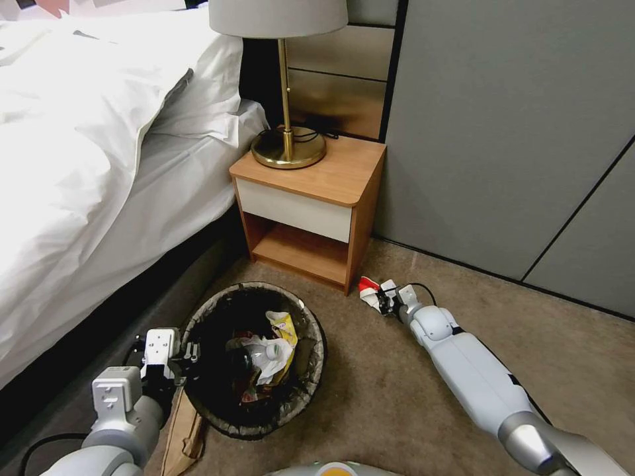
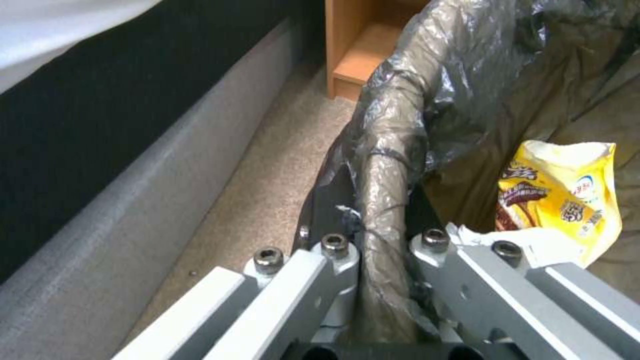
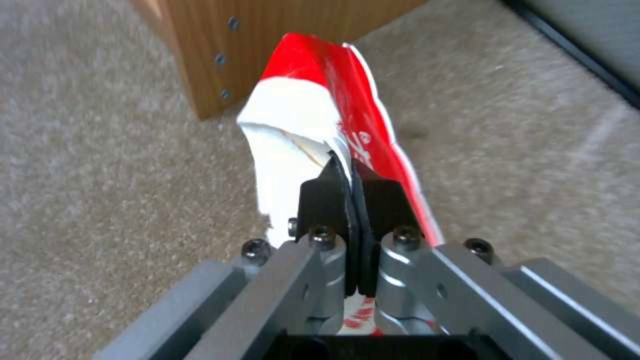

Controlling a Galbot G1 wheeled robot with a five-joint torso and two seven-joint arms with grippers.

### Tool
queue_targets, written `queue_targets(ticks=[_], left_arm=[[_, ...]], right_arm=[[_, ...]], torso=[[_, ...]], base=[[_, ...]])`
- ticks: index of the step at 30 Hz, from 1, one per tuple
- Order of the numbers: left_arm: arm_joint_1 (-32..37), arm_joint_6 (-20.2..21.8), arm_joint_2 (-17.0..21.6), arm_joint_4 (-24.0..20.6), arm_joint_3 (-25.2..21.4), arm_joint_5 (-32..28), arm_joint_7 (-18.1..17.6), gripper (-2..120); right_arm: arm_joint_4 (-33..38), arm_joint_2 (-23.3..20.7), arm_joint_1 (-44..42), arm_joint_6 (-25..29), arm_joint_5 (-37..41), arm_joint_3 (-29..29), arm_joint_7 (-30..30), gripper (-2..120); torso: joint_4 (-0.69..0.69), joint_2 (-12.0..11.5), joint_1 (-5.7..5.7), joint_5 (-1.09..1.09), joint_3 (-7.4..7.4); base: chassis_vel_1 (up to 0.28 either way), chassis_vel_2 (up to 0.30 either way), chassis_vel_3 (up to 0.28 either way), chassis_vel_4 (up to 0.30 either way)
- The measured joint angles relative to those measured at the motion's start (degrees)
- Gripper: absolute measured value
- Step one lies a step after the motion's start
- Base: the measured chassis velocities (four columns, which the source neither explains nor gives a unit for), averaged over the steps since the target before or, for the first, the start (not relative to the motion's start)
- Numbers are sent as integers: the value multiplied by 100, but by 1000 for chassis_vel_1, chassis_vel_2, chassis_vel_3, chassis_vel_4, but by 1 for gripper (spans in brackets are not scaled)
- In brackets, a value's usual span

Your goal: Pick up the trash bin, then pick up the garbage from the floor and place it into the trash bin.

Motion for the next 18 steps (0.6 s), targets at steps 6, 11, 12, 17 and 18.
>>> queue_targets(ticks=[6, 11, 12, 17, 18], left_arm=[[-12, -2, 47, 0, 13, -32, 2, 1], [-15, 1, 107, 0, 14, -90, 2, 1], [-15, 1, 107, 0, 14, -90, 2, 1], [-20, 26, 117, 0, 20, -105, -2, 1], [-26, 30, 126, 0, 30, -109, -2, 1]], right_arm=[[1444, -659, -664, -180, 300, 461, 24, 0], [2788, -1468, -1410, -263, 920, 926, 86, 0], [2788, -1468, -1410, -263, 920, 926, 86, 0], [4147, -1866, -2324, -105, 1126, 1670, 97, 0], [4460, -1891, -2549, -104, 1164, 1848, 100, 0]], torso=[[-1, 0, 0, 1, 0], [-3, 0, 0, -1, 0], [-3, 0, 0, -1, 0], [0, 1, 0, -1, 0], [0, 1, 0, 0, 0]], base=[[0, 0, 0, 0], [0, 0, 0, 0], [0, 0, 0, 0], [0, 0, 0, 0], [0, 0, 0, 0]])
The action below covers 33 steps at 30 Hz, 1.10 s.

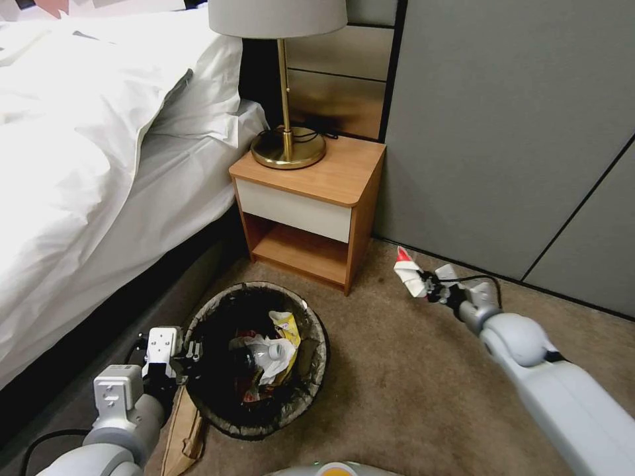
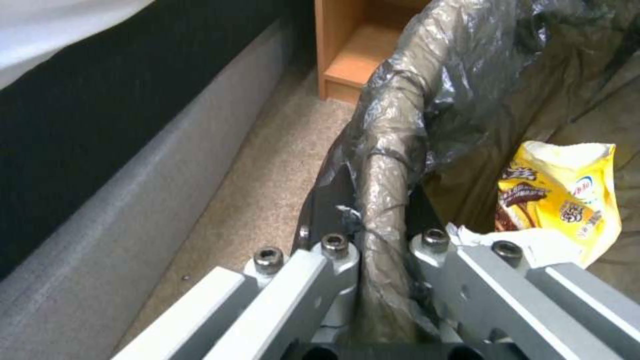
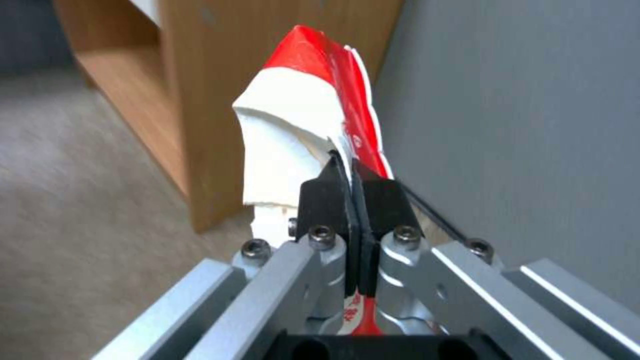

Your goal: Pick up the trash bin, then pick up the garbage from the floor and place it into the trash bin.

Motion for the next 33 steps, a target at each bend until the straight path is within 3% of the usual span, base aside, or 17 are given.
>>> queue_targets(ticks=[6, 8, 12, 17, 26, 29, 33], left_arm=[[-40, 5, 61, 0, 14, -17, 3, 1], [-44, 7, 70, 0, 17, -20, 3, 1], [-52, 8, 84, 0, 33, -29, 4, 1], [-59, 10, 113, 0, 61, -35, 7, 1], [-119, 17, 93, 0, 157, -22, 14, 1], [-121, 23, 44, 0, 160, -6, 16, 1], [-123, 34, 9, 0, 155, 10, 17, 1]], right_arm=[[1209, -101, -810, -7, 148, 591, 10, 0], [1900, -190, -1017, -110, 355, 764, 50, 0], [2659, -299, -999, -332, 651, 741, 212, 0], [3080, -357, -712, -599, 818, 495, 301, 0], [3351, -419, 642, -940, 1051, -832, 188, 0], [3273, -274, 1214, -1039, 1069, -1743, 264, 0], [3199, -118, 1626, -1126, 1088, -2513, 381, 0]], torso=[[-3, 0, 0, 1, 0], [-1, 0, 0, -1, 0], [-1, 0, 0, -2, 0], [-1, 0, 0, -1, 0], [0, 0, 0, -2, 1], [0, 0, 0, -1, 1], [0, 0, 0, -1, 1]], base=[[0, 0, 0, 0], [0, 0, 0, 0], [0, 0, 0, 0], [0, 0, 0, 0], [0, 0, 0, 0], [0, 0, 0, 0], [0, 0, 0, 0]])
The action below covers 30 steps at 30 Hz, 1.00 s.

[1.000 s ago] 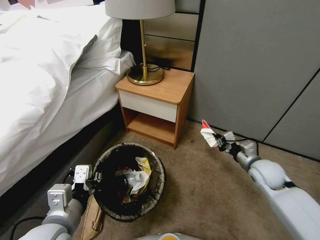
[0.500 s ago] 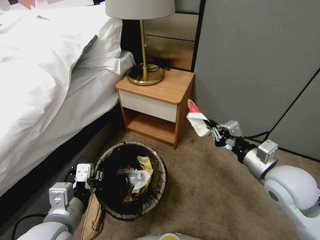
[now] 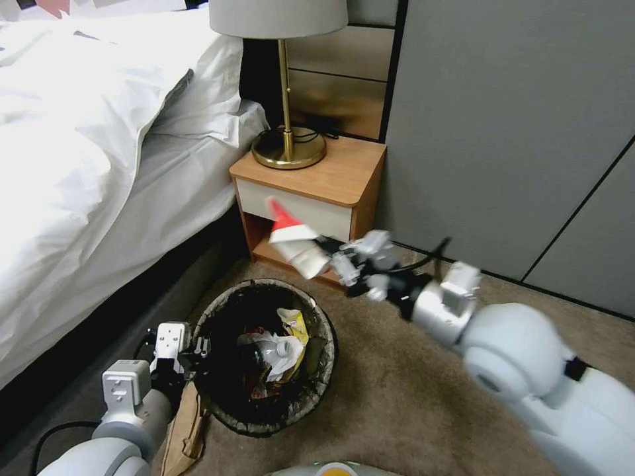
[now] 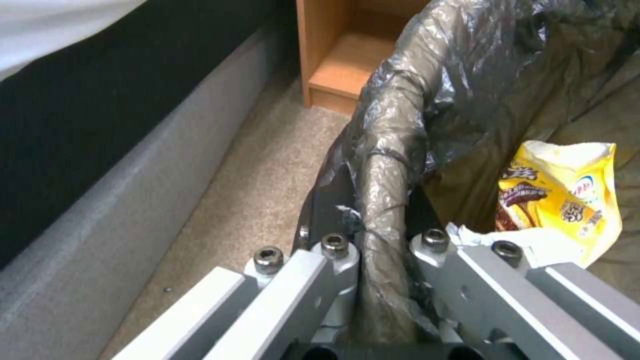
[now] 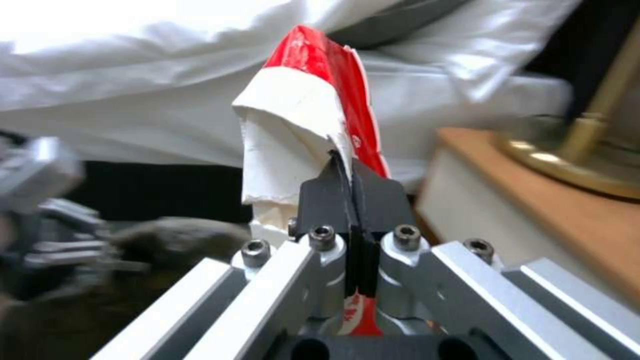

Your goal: Pick up the trash bin, then pick up the garbage from the floor and place it into the trash bin.

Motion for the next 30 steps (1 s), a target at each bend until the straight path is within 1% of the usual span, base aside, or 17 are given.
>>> queue_targets(ticks=[1, 2, 4, 5, 7, 15, 18, 19, 20, 22, 23, 24, 25, 26, 28, 29, 30], left_arm=[[0, 0, 0, 0, 0, 0, 0, 1], [4, 5, -8, 0, -2, 6, 0, 1], [8, 13, -20, 0, -9, 12, 1, 1], [8, 13, -20, 0, -9, 12, 1, 1], [11, 16, -21, 0, -20, 13, 1, 1], [1, 19, -10, 0, -35, 5, 2, 1], [-9, 20, -8, 0, -35, 1, 2, 1], [-12, 20, -7, 0, -35, -1, 2, 1], [-14, 20, -6, 0, -35, -5, 2, 1], [-14, 20, -6, 0, -35, -6, 2, 1], [-16, 20, -5, 0, -35, -8, 2, 1], [-17, 20, -4, 0, -37, -13, 2, 1], [-17, 20, -4, 0, -37, -13, 2, 1], [-14, 20, -3, 0, -37, -14, 2, 1], [-9, 20, 1, 0, -39, -16, 2, 1], [-9, 20, 1, 0, -39, -16, 2, 1], [-8, 20, 2, 0, -39, -16, 2, 1]], right_arm=[[0, 0, 0, 0, 0, 0, 0, 0], [-34, 50, 133, -36, 0, -270, 36, 0], [-77, 108, 257, -90, -10, -622, 62, 0], [-77, 108, 257, -90, -10, -622, 62, 0], [-122, 119, 275, -115, -78, -867, 65, 0], [-169, 24, 121, -135, -249, -1004, 14, 0], [-183, -41, -36, -153, -439, -973, -142, 0], [-182, -65, -101, -176, -502, -963, -179, 2], [-178, -89, -176, -193, -557, -963, -189, 7], [-176, -94, -194, -195, -569, -963, -189, 8], [-170, -101, -227, -198, -595, -963, -189, 13], [-161, -108, -323, -201, -710, -963, -189, 25], [-161, -108, -323, -201, -710, -963, -189, 25], [-162, -107, -372, -201, -790, -963, -189, 27], [-162, -110, -418, -200, -845, -963, -189, 39], [-162, -110, -418, -200, -845, -963, -189, 39], [-157, -117, -435, -199, -855, -961, -189, 43]], torso=[[0, 0, 0, 0, 0], [0, 0, 0, 0, 0], [0, 0, 0, -1, 0], [0, 0, 0, -1, 0], [-1, 0, 0, 0, 0], [-1, 0, 0, 0, 0], [-1, 0, 0, 0, 0], [-1, 0, 0, 0, 0], [-2, 0, 0, 0, 0], [-2, 0, 0, 0, 0], [-1, 0, 0, 0, 0], [-1, 0, 0, 0, 0], [-1, 0, 0, 0, 0], [-1, 0, 0, 0, 0], [-1, 0, 0, 0, 0], [-1, 0, 0, 0, 0], [-1, 0, 0, 0, 0]], base=[[0, 0, 0, 0], [0, 0, 0, 0], [0, 0, 0, 0], [0, 0, 0, 0], [0, 0, 0, 0], [0, 0, 0, 0], [0, 0, 0, 0], [0, 0, 0, 0], [0, 0, 0, 0], [0, 0, 0, 0], [0, 0, 0, 0], [0, 0, 0, 0], [0, 0, 0, 0], [0, 0, 0, 0], [0, 0, 0, 0], [0, 0, 0, 0], [0, 0, 0, 0]])
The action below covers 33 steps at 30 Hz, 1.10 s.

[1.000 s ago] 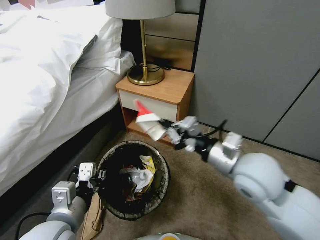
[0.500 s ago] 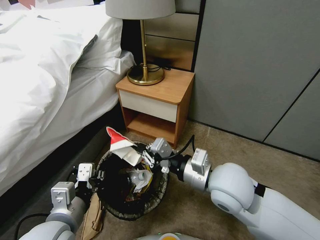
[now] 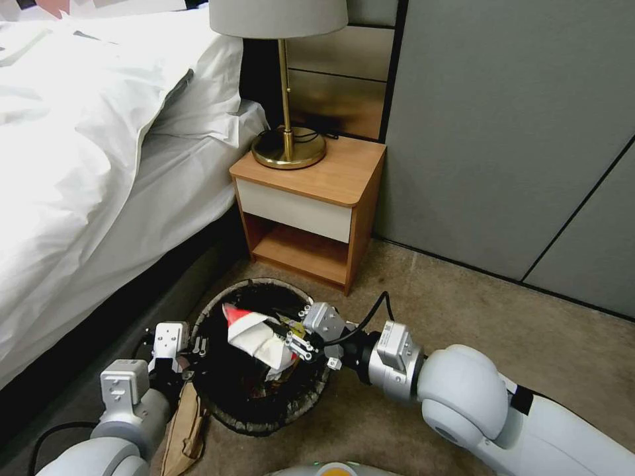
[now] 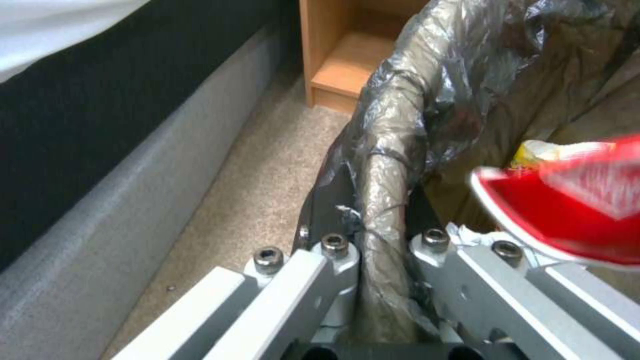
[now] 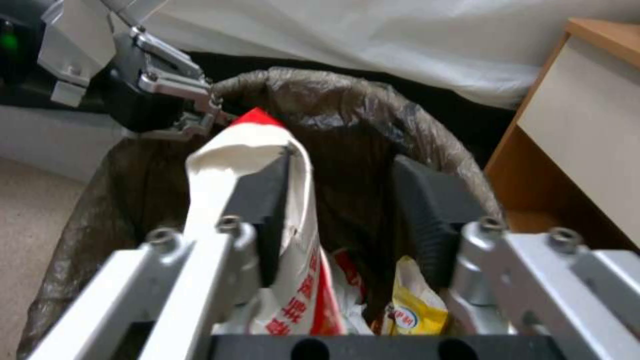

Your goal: Pick up the trash bin, then pick up the garbage from the floor and place it into the trash bin.

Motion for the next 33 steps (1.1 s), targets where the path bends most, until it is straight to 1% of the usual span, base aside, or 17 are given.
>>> queue_targets(ticks=[1, 2, 3, 5, 7, 8, 9, 10, 12, 14, 15, 16, 17, 19, 23, 27, 33], left_arm=[[1, 0, 0, 0, 0, 0, 0, 1], [1, 0, 1, 0, 0, 0, 0, 1], [1, 0, 1, 0, 0, 0, 0, 1], [1, 0, 5, 0, 1, 0, 1, 1], [0, -2, 6, 0, 0, 1, 1, 1], [-2, -8, 7, 0, 1, 4, 1, 1], [-3, -10, 7, 0, 1, 6, 1, 1], [-3, -10, 7, 0, 1, 6, 1, 1], [-11, -10, 5, 0, 2, 8, 1, 1], [-12, -9, 5, 0, 4, 9, 1, 1], [-13, -8, 5, 0, 4, 8, 1, 1], [-15, -7, 8, 0, 4, 8, 1, 1], [-15, -7, 8, 0, 4, 8, 1, 1], [-24, -5, 17, 0, 9, 4, 2, 1], [-42, -3, 25, 0, 19, -3, 6, 1], [-94, 0, 37, 0, 30, -32, 8, 1], [-126, 4, 39, 0, 26, -64, 9, 1]], right_arm=[[6, -5, -12, 2, -7, 4, 0, 44], [21, -12, -37, 8, -18, 14, 0, 51], [21, -12, -37, 8, -18, 14, 0, 51], [73, -34, -100, 26, -36, 51, 18, 64], [89, -43, -124, 36, -42, 71, 29, 64], [113, -60, -190, 88, -73, 124, 74, 72], [123, -65, -240, 120, -89, 158, 111, 76], [123, -65, -240, 120, -89, 158, 111, 76], [167, -75, -434, 163, -114, 316, 258, 87], [209, -76, -524, 168, -114, 439, 296, 91], [254, -76, -600, 175, -113, 558, 313, 96], [313, -78, -676, 181, -99, 716, 333, 99], [313, -78, -676, 181, -99, 716, 333, 99], [513, -94, -839, 182, 15, 1129, 367, 100], [731, -141, -948, 156, 136, 1382, 434, 100], [1091, -256, -1138, 119, 397, 1688, 871, 100], [1110, -266, -1607, 216, 446, 2089, 1308, 100]], torso=[[0, 0, 0, 0, 0], [0, 0, 0, 0, 0], [0, 0, 0, 0, 0], [0, 0, 0, 0, 0], [0, 0, 0, 0, 0], [0, 0, 0, 0, 0], [0, 0, 0, 0, 0], [0, 0, 0, 0, 0], [0, 0, 0, 0, 0], [0, 0, 0, 1, 0], [0, 0, 0, 0, 0], [-1, 0, 0, 0, 0], [-1, 0, 0, 0, 0], [0, 0, -1, 0, 0], [-1, 0, 0, 0, 0], [0, 0, 0, 0, 0], [1, 0, 0, 1, 0]], base=[[0, 0, 0, 0], [0, 0, 0, 0], [0, 0, 0, 0], [0, 0, 0, 0], [0, 0, 0, 0], [0, 0, 0, 0], [0, 0, 0, 0], [0, 0, 0, 0], [0, 0, 0, 0], [0, 0, 0, 0], [0, 0, 0, 0], [0, 0, 0, 0], [0, 0, 0, 0], [0, 0, 0, 0], [0, 0, 0, 0], [0, 0, 0, 0], [0, 0, 0, 0]])
